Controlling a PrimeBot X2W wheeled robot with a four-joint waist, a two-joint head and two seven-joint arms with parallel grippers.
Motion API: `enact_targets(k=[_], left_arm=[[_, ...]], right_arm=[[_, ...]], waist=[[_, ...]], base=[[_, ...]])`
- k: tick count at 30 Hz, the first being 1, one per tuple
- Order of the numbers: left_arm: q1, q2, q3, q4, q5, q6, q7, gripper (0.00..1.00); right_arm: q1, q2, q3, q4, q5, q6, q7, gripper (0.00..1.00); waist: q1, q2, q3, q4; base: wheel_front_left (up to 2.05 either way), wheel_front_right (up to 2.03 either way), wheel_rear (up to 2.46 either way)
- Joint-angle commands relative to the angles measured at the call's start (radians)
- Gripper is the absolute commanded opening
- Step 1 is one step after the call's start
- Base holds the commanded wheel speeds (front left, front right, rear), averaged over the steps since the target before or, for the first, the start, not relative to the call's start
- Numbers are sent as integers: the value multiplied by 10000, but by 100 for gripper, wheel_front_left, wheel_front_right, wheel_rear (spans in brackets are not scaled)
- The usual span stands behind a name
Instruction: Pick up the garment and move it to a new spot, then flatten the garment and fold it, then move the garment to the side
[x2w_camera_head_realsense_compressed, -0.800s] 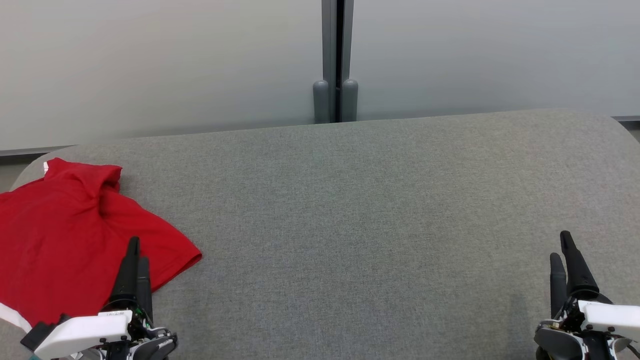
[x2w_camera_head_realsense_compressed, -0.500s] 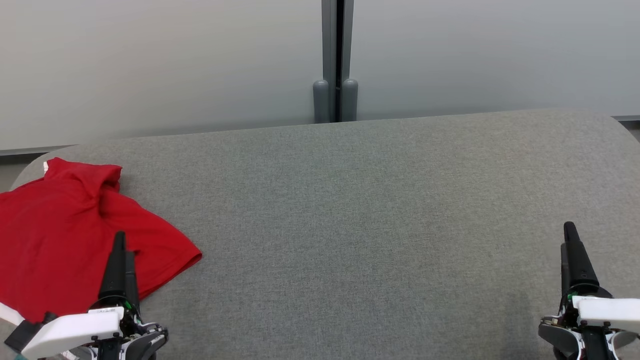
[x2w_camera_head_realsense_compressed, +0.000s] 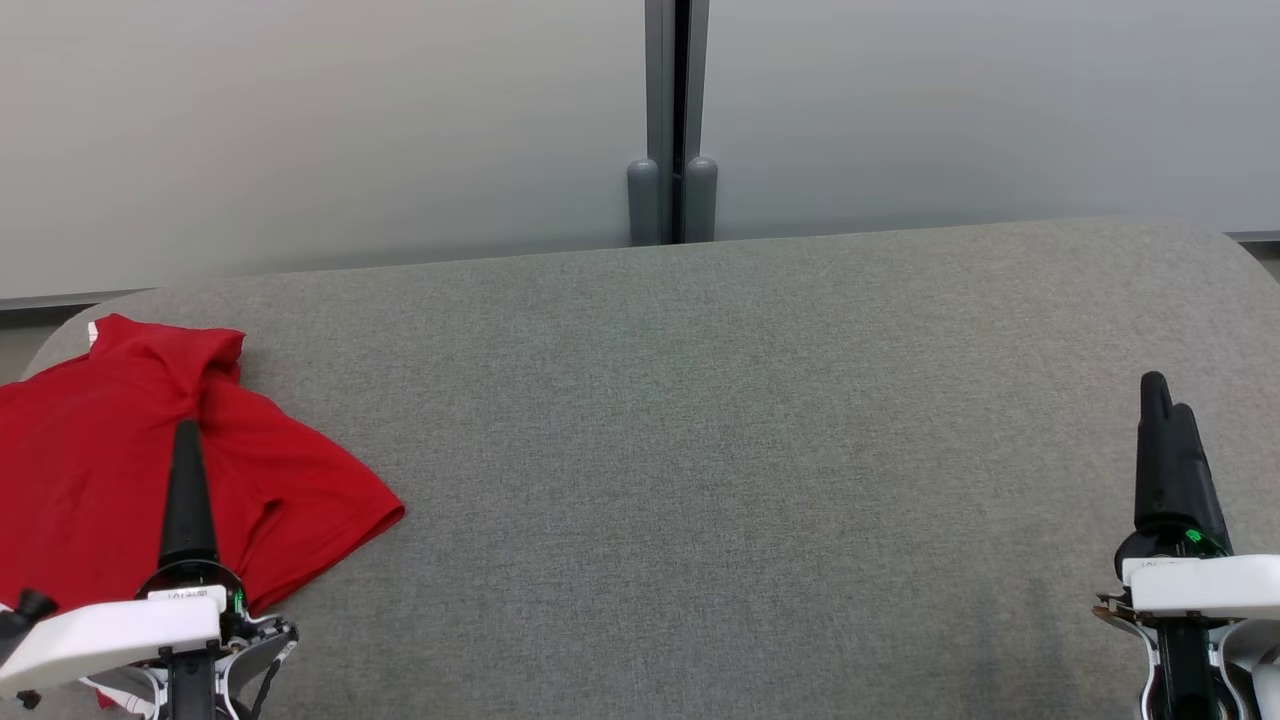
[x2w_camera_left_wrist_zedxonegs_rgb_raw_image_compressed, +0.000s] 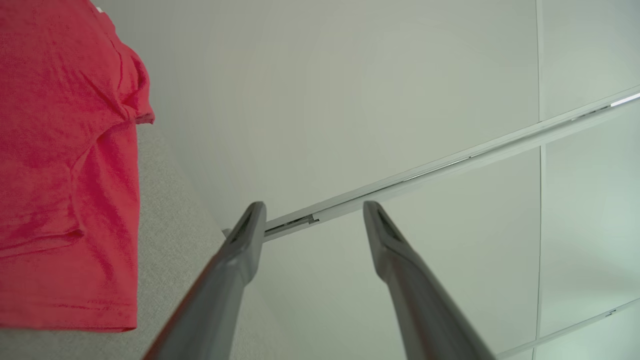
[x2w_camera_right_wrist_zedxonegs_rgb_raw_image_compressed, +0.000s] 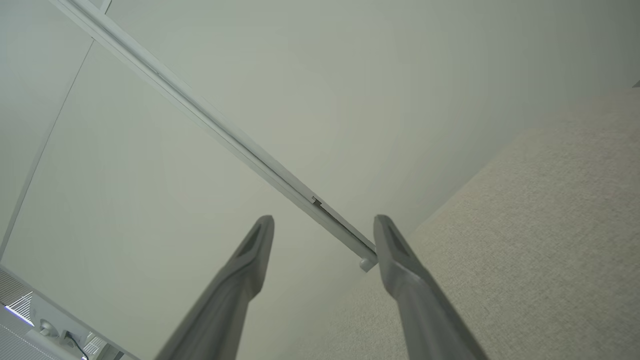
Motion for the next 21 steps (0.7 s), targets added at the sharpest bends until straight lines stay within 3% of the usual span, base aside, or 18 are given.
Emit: enact_targets(k=[1,7,8,15,21], left_arm=[[-394,89,54,-392,387,-8,-82,100],[-316,93,-97,-1064,1709,-7,-249,100],[-100,105,-1549,-1872,4947,706,-595,100],[-117,113,-2471,-1512,6762,1225,-800,100],[-76,113,-3043,-1211,8121,1400,-960,100]], right_arm=[[-259,-110,70,-352,-520,34,-119,100],[-279,-402,465,-755,-1764,35,-293,100],[-210,-826,1102,-998,-4250,37,-637,100],[-109,-635,1136,-811,-5417,39,-839,100],[24,-485,1106,-299,-6147,40,-999,100]], waist=[[0,0,5,1],[0,0,38,-13],[0,0,127,-34],[0,0,170,-52],[0,0,162,-54]], base=[[0,0,0],[0,0,0],[0,0,0],[0,0,0],[0,0,0]])
